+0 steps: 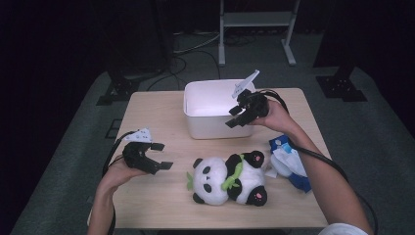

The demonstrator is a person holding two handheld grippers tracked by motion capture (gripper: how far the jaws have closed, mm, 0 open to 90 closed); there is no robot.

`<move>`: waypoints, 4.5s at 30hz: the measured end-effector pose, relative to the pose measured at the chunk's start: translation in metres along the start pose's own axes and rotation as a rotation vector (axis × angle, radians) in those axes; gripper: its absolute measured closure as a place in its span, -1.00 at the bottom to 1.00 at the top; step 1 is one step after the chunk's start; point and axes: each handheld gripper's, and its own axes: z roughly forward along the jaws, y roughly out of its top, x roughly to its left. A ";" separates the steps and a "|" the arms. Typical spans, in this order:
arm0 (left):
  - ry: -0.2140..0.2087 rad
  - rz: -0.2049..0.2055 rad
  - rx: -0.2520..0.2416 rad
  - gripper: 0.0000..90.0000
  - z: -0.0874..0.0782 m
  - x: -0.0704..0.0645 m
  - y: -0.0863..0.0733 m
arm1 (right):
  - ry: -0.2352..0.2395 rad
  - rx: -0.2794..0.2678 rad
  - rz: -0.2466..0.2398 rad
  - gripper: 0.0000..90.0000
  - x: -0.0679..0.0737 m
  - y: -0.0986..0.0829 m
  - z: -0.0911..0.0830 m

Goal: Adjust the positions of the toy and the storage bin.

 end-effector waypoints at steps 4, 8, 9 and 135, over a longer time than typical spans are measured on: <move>0.006 -0.007 0.006 -0.67 -0.001 0.001 -0.002 | -0.009 0.012 -0.004 -0.01 -0.008 0.003 0.006; 0.004 -0.013 0.002 -0.67 -0.001 0.002 -0.002 | -0.019 0.023 0.008 0.02 -0.019 0.005 0.011; 0.003 -0.015 0.001 -0.67 -0.001 0.002 -0.003 | -0.019 0.026 0.011 0.05 -0.020 0.005 0.012; 0.000 -0.040 0.013 -0.68 -0.001 -0.001 -0.006 | 0.077 -0.027 -0.098 0.35 0.081 -0.013 0.002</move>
